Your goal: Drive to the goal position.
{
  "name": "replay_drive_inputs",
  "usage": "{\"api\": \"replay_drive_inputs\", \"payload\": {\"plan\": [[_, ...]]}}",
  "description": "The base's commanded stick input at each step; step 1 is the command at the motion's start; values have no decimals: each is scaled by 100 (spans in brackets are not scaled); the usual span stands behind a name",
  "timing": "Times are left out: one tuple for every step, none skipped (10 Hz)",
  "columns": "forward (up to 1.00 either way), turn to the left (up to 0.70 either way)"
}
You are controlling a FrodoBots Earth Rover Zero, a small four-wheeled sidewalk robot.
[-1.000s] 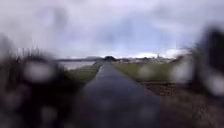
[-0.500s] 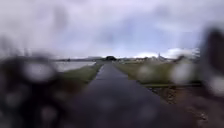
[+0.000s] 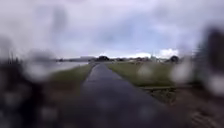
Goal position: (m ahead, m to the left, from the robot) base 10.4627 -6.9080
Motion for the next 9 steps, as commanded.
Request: {"api": "replay_drive_inputs", "payload": {"plan": [[70, 0], [70, 0], [70, 0], [70, 0], [70, 0], [70, 0], [70, 0], [70, 0], [70, 0]]}}
